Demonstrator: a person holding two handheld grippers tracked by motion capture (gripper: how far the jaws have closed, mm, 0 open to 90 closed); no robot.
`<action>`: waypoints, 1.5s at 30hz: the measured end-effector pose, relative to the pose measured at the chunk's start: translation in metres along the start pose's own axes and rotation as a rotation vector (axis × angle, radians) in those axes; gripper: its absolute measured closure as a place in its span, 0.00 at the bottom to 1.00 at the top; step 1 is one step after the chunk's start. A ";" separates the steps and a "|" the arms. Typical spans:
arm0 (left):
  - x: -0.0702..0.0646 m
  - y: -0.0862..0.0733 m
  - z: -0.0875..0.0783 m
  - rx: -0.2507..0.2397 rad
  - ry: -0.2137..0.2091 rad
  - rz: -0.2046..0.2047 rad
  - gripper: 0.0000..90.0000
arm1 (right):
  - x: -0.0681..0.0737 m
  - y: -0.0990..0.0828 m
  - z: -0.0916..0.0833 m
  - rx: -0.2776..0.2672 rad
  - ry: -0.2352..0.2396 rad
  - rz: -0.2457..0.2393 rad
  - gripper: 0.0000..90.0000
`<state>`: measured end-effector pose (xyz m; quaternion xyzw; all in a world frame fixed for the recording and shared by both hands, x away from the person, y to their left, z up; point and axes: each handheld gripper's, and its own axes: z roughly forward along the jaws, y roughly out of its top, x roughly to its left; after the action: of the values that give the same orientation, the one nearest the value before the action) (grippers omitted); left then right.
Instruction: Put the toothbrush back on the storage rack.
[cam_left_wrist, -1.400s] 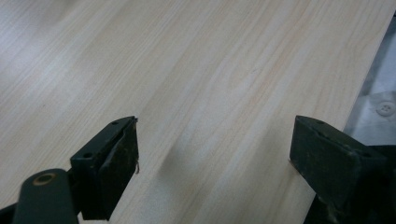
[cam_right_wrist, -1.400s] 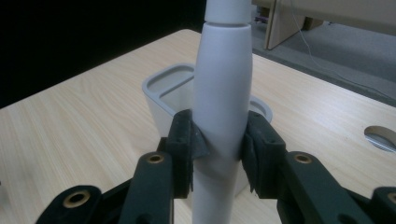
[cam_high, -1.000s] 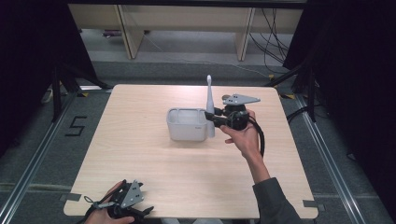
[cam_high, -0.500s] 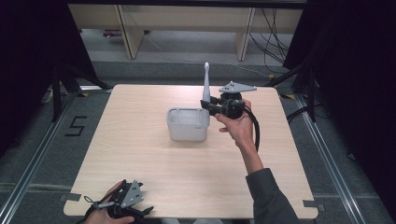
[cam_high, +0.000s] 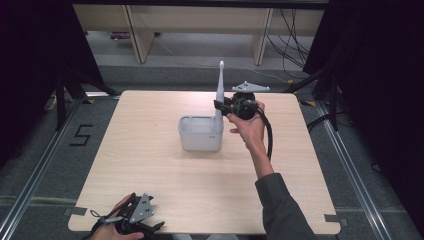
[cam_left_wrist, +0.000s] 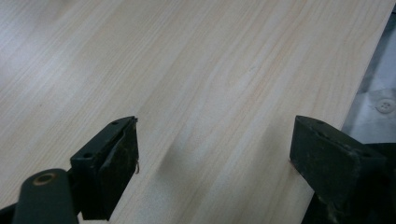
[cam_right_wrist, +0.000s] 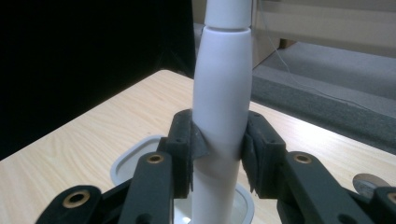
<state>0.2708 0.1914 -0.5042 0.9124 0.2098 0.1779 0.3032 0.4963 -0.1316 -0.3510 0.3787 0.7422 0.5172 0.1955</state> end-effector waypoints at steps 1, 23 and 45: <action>0.000 0.000 0.000 -0.006 0.002 -0.005 0.17 | 0.000 0.000 0.001 0.012 0.001 0.017 0.74; -0.001 0.000 0.000 0.000 -0.003 0.003 0.17 | 0.000 -0.016 0.024 0.048 -0.052 -0.017 0.74; -0.001 0.000 0.000 0.005 -0.002 0.008 0.17 | -0.003 -0.039 0.036 0.102 -0.089 -0.039 0.74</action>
<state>0.2704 0.1911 -0.5045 0.9142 0.2062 0.1776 0.3004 0.5084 -0.1185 -0.4004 0.3960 0.7654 0.4576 0.2189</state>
